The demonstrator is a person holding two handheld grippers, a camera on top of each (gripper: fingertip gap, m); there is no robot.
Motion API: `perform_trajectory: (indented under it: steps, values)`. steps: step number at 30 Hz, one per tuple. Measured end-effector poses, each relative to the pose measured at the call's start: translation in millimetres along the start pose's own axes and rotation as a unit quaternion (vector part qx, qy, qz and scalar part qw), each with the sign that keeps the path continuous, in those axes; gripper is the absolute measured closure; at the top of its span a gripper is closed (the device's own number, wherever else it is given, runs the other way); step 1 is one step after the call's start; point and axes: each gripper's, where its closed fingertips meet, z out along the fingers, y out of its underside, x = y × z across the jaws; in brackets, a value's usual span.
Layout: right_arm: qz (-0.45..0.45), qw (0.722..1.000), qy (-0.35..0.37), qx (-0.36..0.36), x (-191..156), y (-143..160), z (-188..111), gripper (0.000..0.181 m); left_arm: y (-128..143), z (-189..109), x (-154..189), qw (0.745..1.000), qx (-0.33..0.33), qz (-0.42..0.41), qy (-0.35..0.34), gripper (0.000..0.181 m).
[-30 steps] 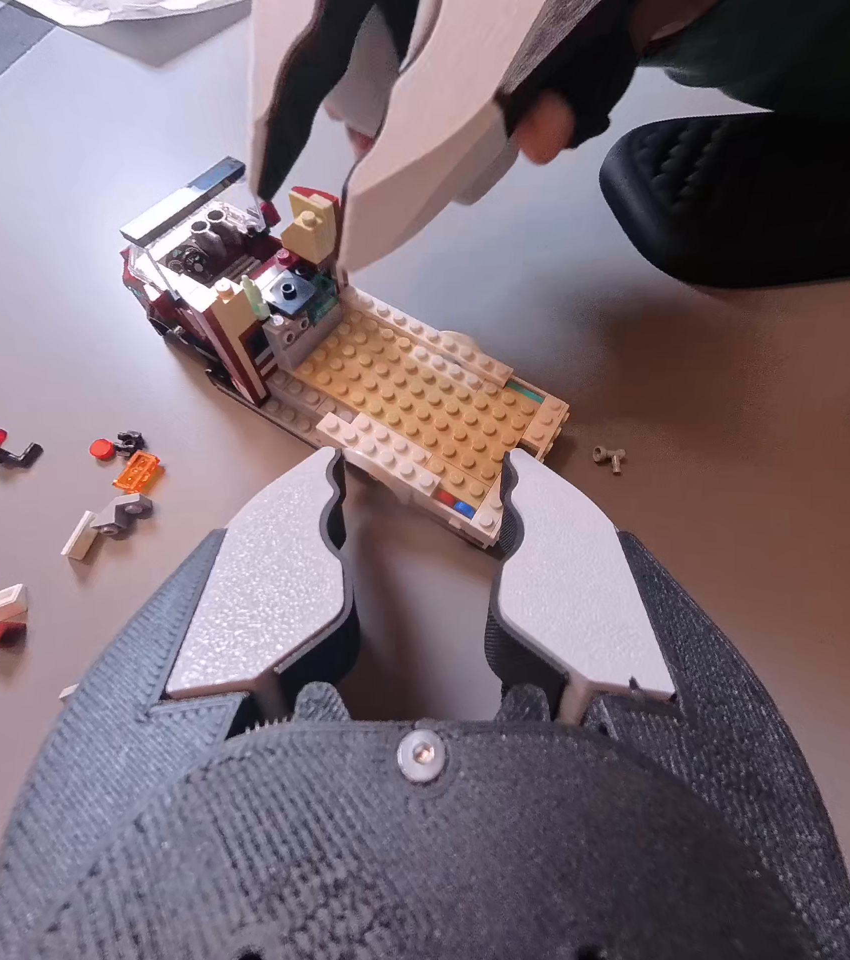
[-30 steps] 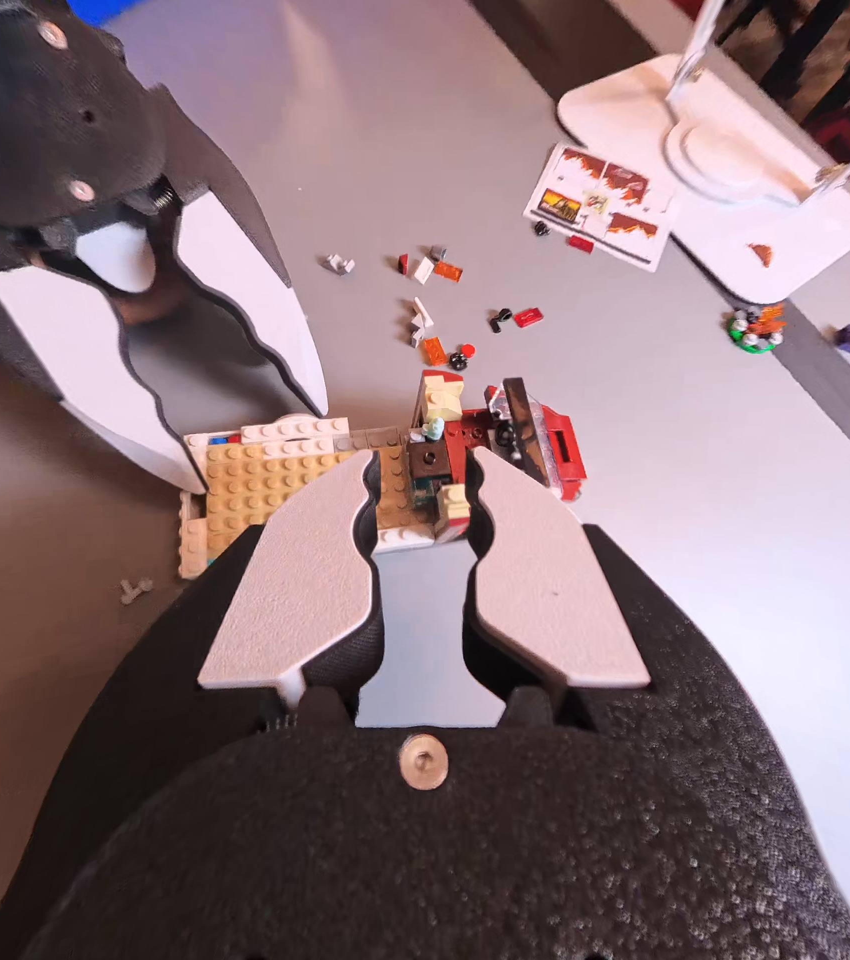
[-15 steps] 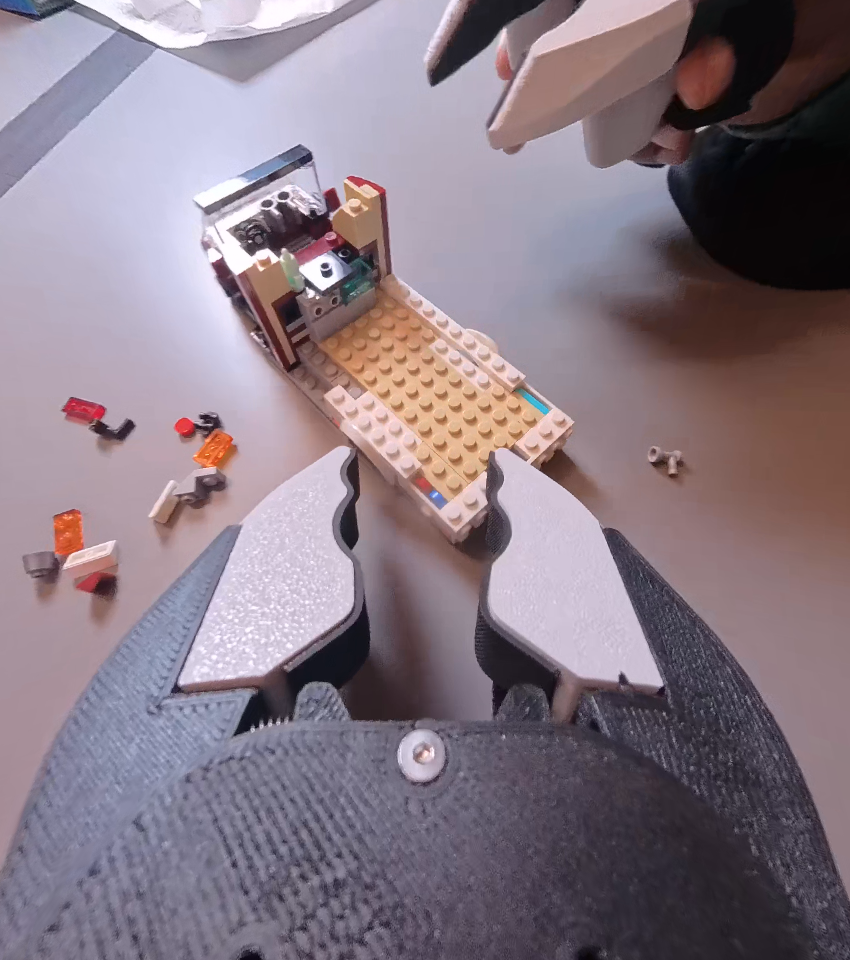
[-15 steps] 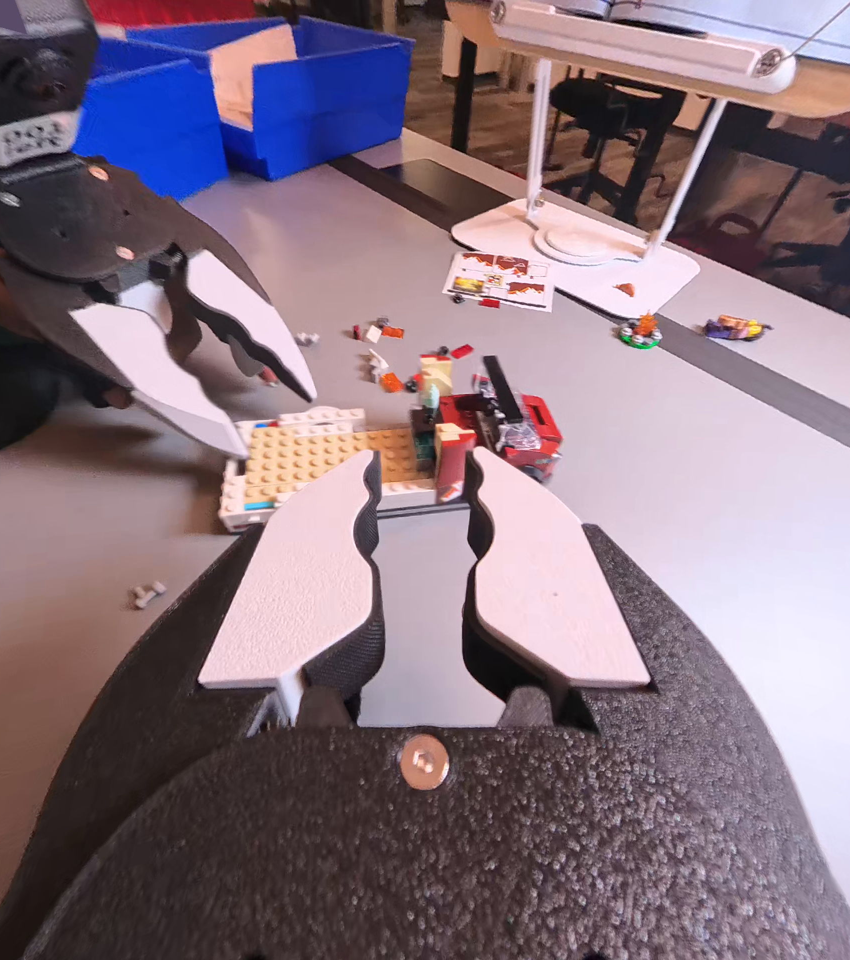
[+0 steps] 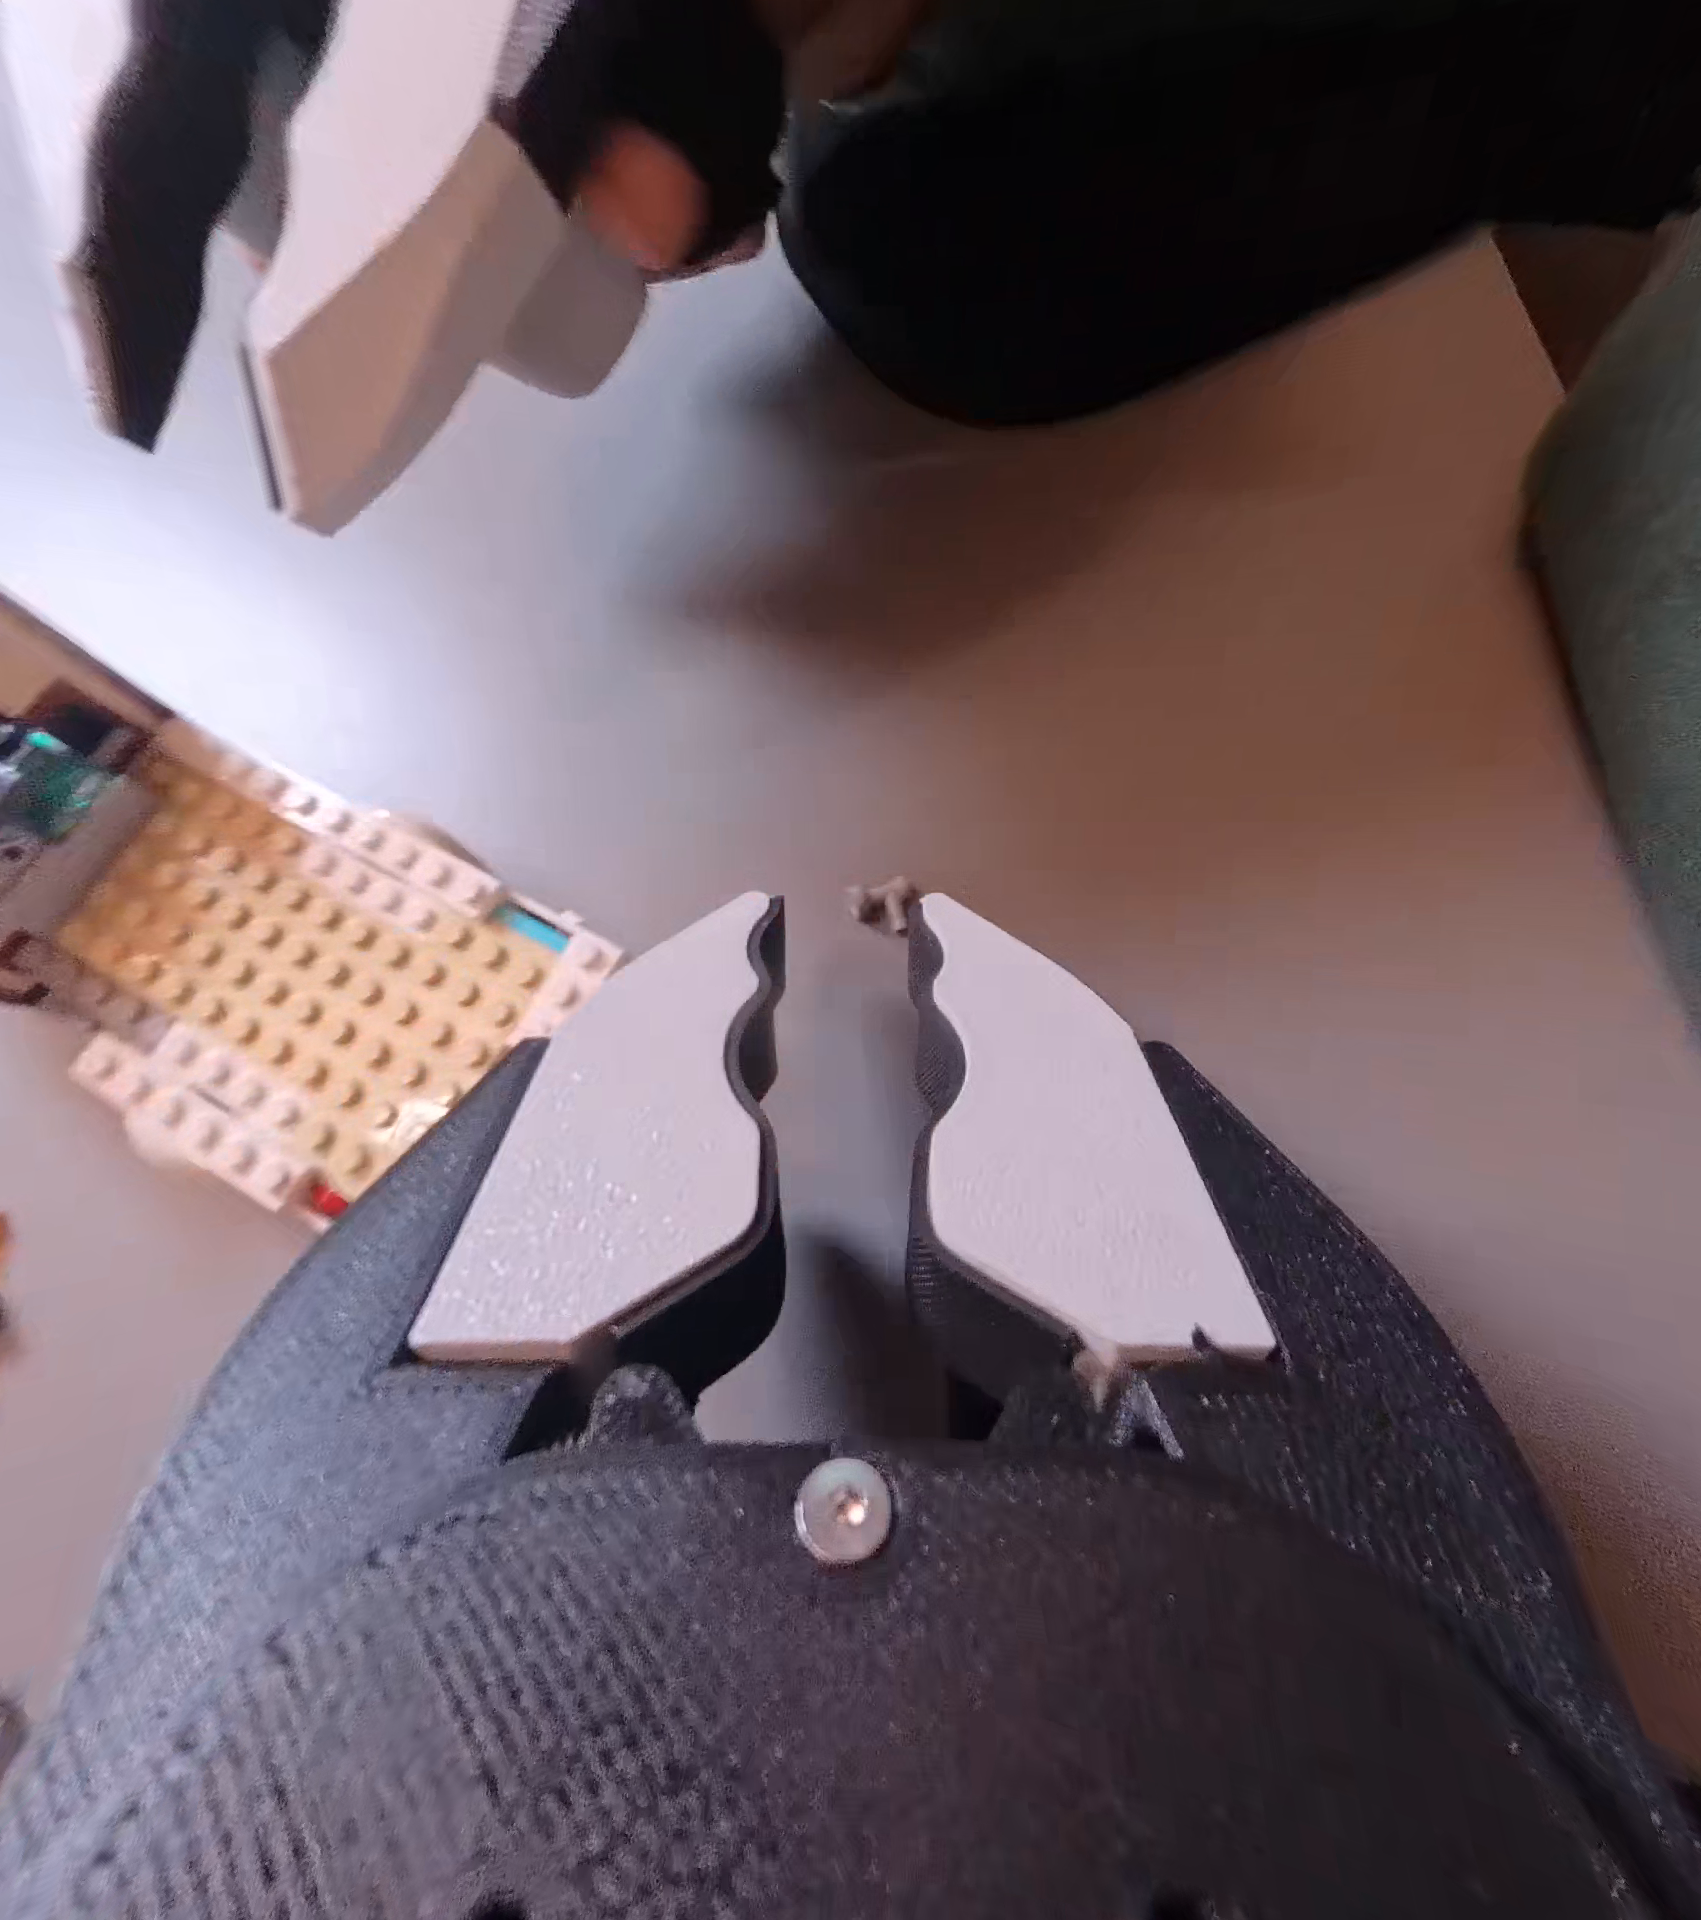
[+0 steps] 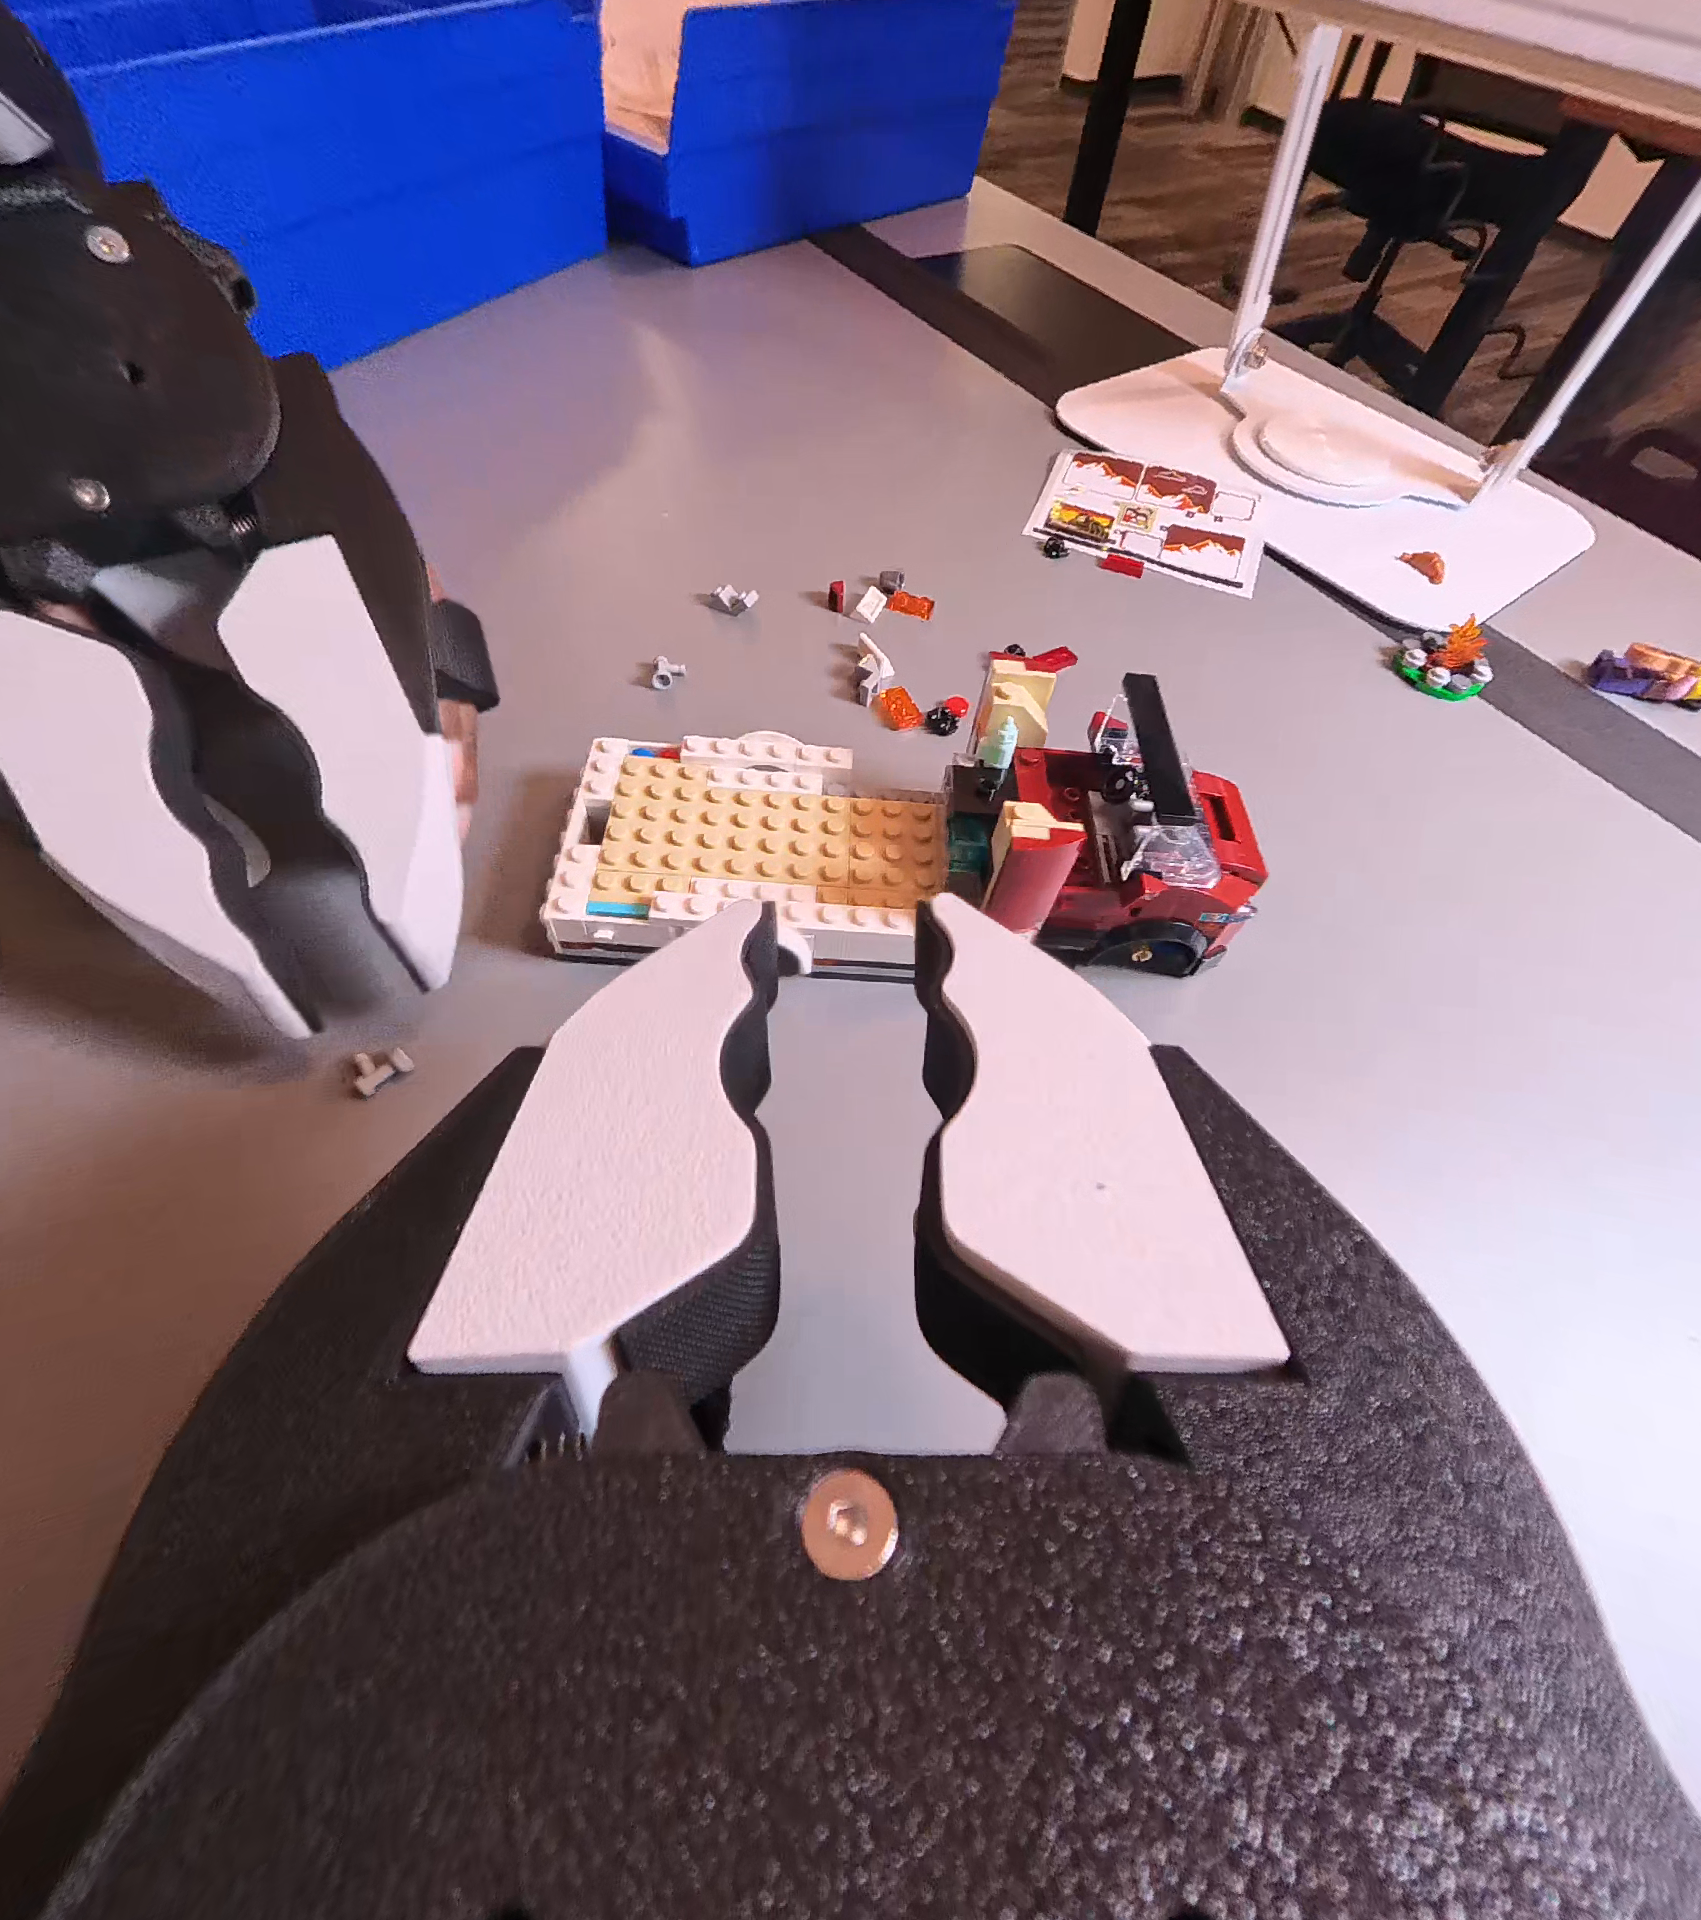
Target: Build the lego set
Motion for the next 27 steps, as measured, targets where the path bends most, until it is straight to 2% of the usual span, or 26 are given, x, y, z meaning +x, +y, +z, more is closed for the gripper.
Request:
perform_trajectory:
  steps: [5,9,19,24,27]
  values:
    - [-0.013,1.0,-0.012,-0.021,-8,7,5,0.157,5,11,5,1.0,-0.029,0.007,0.009,0.16]
    - [-0.019,0.999,-0.017,-0.033,-12,11,8,0.158,7,15,4,0.999,-0.042,0.014,0.005,0.17]
    - [-0.017,0.999,-0.019,-0.037,-13,14,9,0.158,6,14,2,1.0,-0.03,0.0,0.0,0.172]
    - [-0.022,0.999,-0.035,-0.001,-19,2,5,0.158,-15,-5,-15,0.995,0.059,-0.079,-0.003,0.172]
    - [-0.032,0.997,-0.056,0.034,-29,-10,1,0.158,-32,-23,-34,0.976,0.143,-0.162,0.0,0.172]
